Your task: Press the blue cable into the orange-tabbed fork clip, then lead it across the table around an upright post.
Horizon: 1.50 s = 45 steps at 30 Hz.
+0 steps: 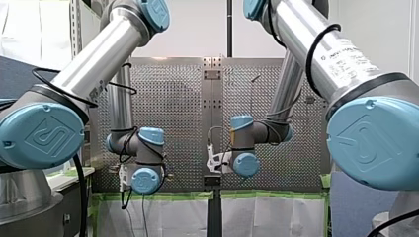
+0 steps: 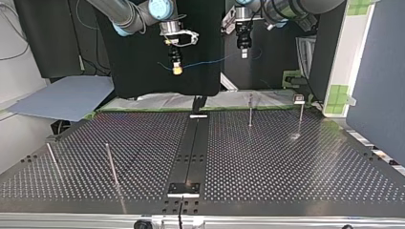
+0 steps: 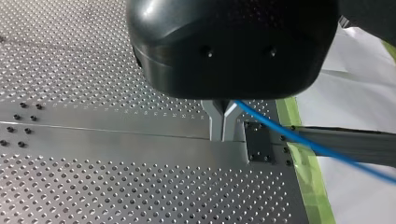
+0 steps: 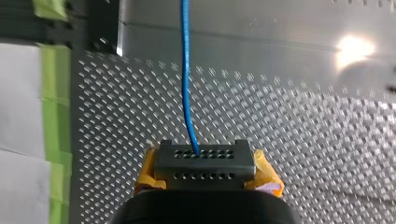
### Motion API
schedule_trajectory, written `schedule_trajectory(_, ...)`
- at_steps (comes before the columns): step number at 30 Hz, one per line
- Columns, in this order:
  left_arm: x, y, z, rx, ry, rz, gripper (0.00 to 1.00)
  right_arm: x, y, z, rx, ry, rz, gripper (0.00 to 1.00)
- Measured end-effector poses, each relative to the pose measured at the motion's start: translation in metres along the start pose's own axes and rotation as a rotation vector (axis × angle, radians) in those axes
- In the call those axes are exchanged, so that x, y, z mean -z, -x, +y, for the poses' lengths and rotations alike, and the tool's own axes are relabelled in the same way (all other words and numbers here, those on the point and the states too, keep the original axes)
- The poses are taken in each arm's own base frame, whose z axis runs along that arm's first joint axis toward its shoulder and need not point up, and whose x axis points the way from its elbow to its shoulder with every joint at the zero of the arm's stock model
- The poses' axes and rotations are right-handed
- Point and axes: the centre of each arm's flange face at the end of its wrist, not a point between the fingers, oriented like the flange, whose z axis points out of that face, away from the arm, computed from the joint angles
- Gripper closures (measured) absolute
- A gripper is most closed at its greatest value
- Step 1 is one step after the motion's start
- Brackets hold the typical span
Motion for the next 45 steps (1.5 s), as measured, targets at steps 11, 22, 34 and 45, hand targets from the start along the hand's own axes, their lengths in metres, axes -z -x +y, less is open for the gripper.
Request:
schedule_trajectory(11, -0.023, 0.027, -0.001, 0.153, -0.029, -0.086, 1.0, -0.034, -0.063, 0.009, -0.116, -0.032, 0.084, 0.98)
schedule_trajectory(22, -0.049, 0.036, 0.016, 0.144, -0.03, -0.099, 1.0, -0.066, -0.052, -0.004, -0.175, -0.113, 0.089, 0.98)
schedule_trajectory(34, -0.072, 0.031, 0.039, 0.121, -0.027, -0.077, 1.0, -0.104, -0.025, -0.014, -0.18, -0.133, 0.08, 0.98)
schedule_trajectory(45, -0.108, 0.018, 0.057, 0.164, -0.029, -0.082, 1.0, -0.13, 0.005, -0.023, -0.17, -0.144, 0.037, 0.98)
